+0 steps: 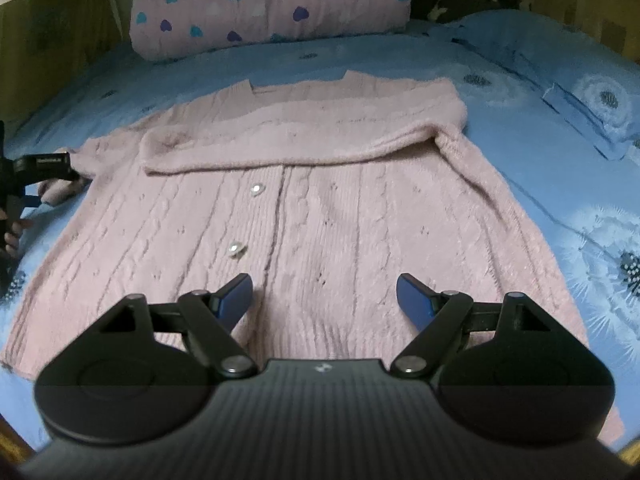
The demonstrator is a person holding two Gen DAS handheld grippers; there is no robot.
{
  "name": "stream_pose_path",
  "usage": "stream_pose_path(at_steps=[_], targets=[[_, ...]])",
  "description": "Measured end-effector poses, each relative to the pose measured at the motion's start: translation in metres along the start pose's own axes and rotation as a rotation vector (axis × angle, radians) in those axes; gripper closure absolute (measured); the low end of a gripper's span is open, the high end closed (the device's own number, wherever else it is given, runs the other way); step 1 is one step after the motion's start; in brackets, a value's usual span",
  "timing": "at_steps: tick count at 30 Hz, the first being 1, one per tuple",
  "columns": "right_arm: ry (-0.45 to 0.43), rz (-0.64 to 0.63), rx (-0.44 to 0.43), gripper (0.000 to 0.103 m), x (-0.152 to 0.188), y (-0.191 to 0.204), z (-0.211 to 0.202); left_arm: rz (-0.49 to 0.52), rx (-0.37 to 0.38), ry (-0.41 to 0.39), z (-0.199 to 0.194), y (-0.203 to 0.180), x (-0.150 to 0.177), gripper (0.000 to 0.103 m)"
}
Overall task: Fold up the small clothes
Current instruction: 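Close the left tool on the sleeve cuff and lift it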
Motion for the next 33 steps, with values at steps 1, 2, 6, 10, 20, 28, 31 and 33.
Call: stream_pose_path(at_steps=[1, 2, 6, 10, 20, 28, 31, 33], targets=[[-0.001, -0.002, 0.000, 0.022, 0.002, 0.000, 0.001, 0.011, 0.001, -0.006, 0.001, -0.001, 0.000, 0.000], [-0.009, -0.006, -0.001, 0.022, 0.002, 0.001, 0.000, 0.021, 0.003, -0.015, 0.001, -0.002, 0.001, 0.000], [-0.028, -0.009, -0.027, 0.022, 0.001, 0.004, 0.000, 0.021, -0.004, -0.047, 0.001, -0.006, 0.004, 0.001], [-0.036, 0.001, -0.057, 0.022, 0.000, 0.006, 0.002, 0.025, 0.002, -0.073, -0.005, -0.008, 0.004, 0.022], [-0.043, 0.027, -0.136, 0.023, -0.012, 0.007, 0.004, 0.058, 0.011, -0.136, -0.024, -0.029, 0.003, 0.073], [-0.077, 0.020, -0.165, 0.023, -0.036, 0.006, 0.001, -0.040, -0.069, -0.205, -0.044, 0.013, -0.012, 0.078], [-0.084, 0.002, -0.158, 0.023, -0.042, 0.007, 0.004, -0.101, -0.099, -0.223, -0.049, 0.034, -0.017, 0.079], [-0.085, -0.005, -0.160, 0.023, -0.045, 0.008, 0.007, -0.126, -0.126, -0.232, -0.052, 0.045, -0.019, 0.079]])
Point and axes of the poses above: each gripper's, at about its wrist camera, not at the fingertips, and z roughly the way its jaws point, y to its left, x to its underside, the point moved 3 cm from there along z, roughly the way its jaws point, and after that the axes turned 5 degrees about z, right-handed, at the moved point
